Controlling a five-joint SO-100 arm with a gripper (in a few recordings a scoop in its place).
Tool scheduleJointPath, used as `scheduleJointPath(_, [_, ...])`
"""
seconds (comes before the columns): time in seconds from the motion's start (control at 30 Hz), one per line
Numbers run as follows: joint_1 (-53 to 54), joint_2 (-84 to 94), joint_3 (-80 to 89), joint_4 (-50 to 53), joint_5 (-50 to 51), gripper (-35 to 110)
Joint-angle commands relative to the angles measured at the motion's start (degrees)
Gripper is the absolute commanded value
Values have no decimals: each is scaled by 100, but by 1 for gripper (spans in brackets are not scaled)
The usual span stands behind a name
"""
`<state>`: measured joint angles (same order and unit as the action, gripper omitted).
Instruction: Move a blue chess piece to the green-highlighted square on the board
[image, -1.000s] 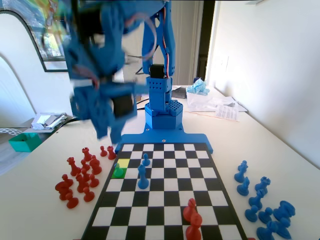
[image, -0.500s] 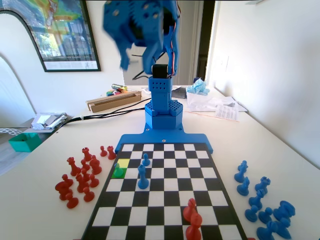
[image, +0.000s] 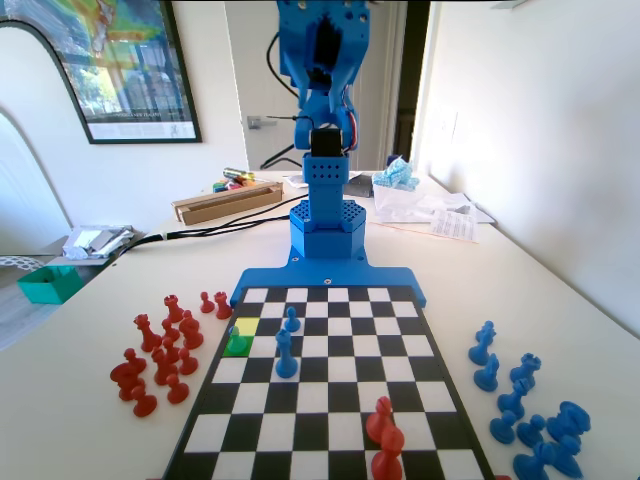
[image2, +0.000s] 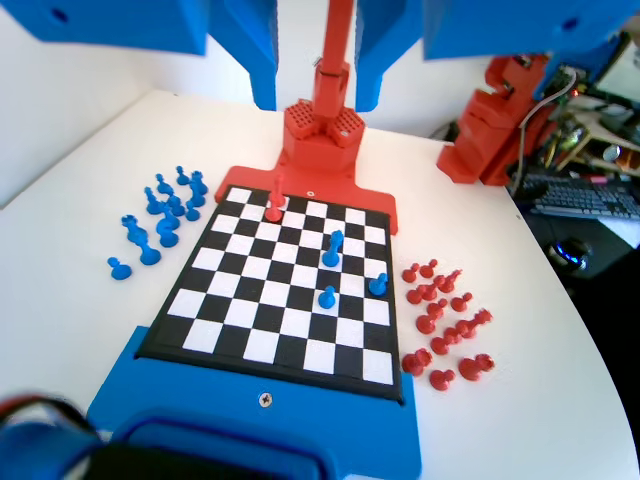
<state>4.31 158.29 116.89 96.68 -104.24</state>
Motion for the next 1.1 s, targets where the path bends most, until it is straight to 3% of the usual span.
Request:
scheduleJointPath(0.0, [-158,510,185,-79,9,10])
scheduleJointPath(0.5, [-413,1617,773,-659,88,1])
scheduleJointPath(1.07, [-299,1679,782,-668,132,2])
